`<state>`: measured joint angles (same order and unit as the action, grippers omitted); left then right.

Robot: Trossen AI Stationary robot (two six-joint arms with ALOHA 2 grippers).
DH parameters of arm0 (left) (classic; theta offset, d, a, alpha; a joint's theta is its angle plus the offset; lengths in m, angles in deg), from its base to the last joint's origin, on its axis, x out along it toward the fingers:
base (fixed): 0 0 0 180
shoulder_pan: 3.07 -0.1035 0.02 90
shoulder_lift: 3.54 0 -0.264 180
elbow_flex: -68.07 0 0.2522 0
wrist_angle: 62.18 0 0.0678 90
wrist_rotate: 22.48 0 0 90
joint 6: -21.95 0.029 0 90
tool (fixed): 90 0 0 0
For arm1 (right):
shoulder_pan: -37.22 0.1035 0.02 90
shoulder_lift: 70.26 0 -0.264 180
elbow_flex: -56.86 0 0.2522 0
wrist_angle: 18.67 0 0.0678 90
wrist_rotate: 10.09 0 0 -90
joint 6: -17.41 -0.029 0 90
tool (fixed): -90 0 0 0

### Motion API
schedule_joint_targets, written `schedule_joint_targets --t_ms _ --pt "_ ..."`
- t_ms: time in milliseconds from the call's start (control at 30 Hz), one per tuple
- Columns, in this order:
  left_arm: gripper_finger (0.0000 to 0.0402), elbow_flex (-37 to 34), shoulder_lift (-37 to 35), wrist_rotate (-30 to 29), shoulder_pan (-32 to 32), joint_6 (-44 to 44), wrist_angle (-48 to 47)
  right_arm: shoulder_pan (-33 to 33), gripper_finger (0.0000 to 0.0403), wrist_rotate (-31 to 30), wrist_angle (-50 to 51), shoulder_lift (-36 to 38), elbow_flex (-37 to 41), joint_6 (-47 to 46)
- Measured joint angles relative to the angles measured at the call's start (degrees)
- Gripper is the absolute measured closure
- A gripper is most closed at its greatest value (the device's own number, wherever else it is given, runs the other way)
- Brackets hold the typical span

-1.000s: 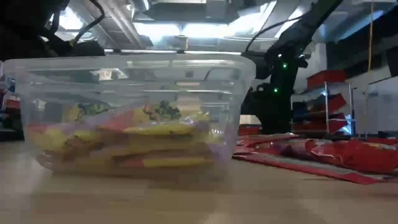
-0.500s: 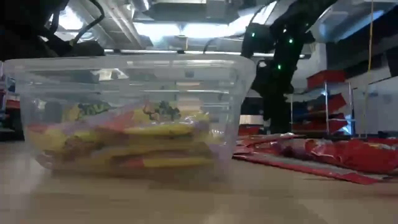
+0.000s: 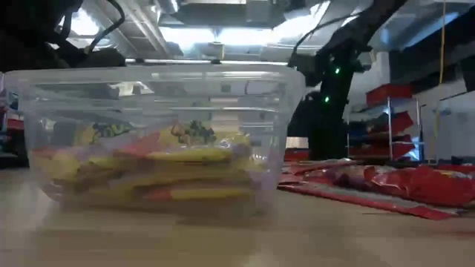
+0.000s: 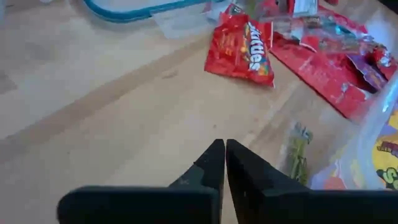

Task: Sort candy
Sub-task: Put the yellow candy into the square transparent bin

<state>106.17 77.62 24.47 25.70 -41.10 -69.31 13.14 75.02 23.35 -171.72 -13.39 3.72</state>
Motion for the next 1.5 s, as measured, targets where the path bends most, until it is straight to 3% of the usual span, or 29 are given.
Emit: schedule_joint_targets --t_ms 100,200,433,767,967,1233,1500 --pt "0.0402 0.0 0.0 0.0 0.0 0.0 0.0 0.0 0.0168 0.3 -1.8 -2.0 -0.3 -0.1" --pt "0.0402 0.0 0.0 0.0 0.0 0.0 -0.2 0.1 0.0203 0.6 -1.6 -3.0 -0.3 -0.3" --pt "0.0402 0.0 0.0 0.0 0.0 0.2 -0.2 1.6 0.0386 -1.0 -0.4 -1.7 -0.2 0.5" --pt "0.0402 0.0 0.0 0.0 0.0 0.3 -0.3 15.6 0.0401 -8.3 6.9 10.1 -1.4 -2.2" --pt "0.0402 0.0 0.0 0.0 0.0 0.4 -0.2 26.5 0.0402 -5.4 4.4 12.8 -7.1 -5.1" --pt "0.0402 0.0 0.0 -0.2 -0.1 0.0 0.0 42.3 0.0402 -3.5 -3.4 5.2 -20.5 -6.9" --pt "0.0402 0.0 0.0 -0.2 -0.1 -0.4 -0.1 46.4 0.0402 -3.6 0.9 -7.6 -30.6 -8.1"
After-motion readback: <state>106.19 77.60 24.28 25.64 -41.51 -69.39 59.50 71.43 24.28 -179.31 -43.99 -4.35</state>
